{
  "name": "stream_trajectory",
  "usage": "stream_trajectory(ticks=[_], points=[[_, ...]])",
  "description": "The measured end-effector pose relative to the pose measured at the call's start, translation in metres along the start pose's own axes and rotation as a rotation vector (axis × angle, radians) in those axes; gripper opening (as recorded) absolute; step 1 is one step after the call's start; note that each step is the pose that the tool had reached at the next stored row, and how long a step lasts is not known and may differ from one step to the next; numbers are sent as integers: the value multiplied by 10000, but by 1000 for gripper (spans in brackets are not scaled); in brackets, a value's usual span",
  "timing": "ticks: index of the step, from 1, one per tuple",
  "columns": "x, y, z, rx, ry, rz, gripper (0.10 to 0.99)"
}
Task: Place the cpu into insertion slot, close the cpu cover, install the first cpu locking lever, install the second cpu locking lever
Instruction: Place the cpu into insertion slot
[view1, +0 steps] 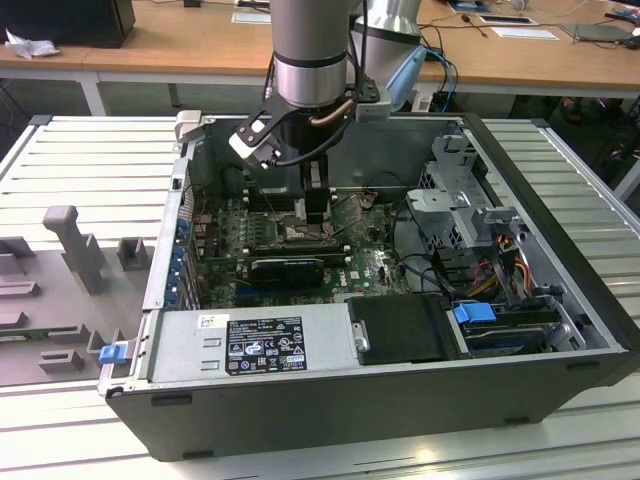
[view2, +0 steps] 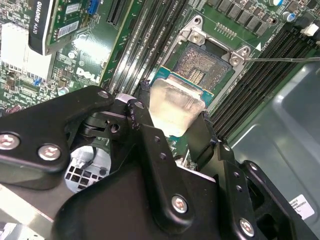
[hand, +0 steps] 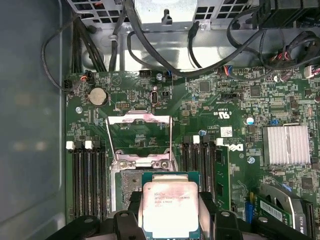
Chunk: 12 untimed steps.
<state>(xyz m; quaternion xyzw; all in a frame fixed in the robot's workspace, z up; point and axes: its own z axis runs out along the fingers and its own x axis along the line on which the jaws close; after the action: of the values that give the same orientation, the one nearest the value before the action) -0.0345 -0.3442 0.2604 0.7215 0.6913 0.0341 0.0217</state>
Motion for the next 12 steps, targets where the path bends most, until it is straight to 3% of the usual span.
stream_trajectory(ticks=[6, 12], points=[[6, -6, 72, 41, -2, 1, 529], [73, -17, 146, 48, -1, 0, 529]])
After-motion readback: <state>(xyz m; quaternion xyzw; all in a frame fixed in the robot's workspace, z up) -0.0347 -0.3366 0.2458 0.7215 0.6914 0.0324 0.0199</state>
